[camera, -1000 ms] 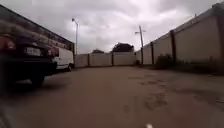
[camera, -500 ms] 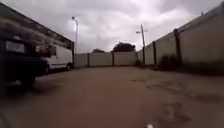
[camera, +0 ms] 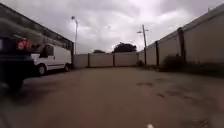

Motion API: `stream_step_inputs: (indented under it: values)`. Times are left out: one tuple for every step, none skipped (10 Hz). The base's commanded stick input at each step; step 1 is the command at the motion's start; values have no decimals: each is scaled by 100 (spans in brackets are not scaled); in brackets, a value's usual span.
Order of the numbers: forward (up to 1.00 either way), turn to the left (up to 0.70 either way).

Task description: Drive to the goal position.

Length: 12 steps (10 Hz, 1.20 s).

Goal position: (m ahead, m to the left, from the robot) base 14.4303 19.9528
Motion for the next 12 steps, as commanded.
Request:
stream_step_inputs:
  values:
    - [100, 0]
    - [100, 0]
    - [100, 0]
    - [100, 0]
    - [100, 0]
    - [100, 0]
    - [100, 0]
    - [100, 31]
    - [100, 39]
    - [100, 22]
    - [100, 0]
    - [100, 0]
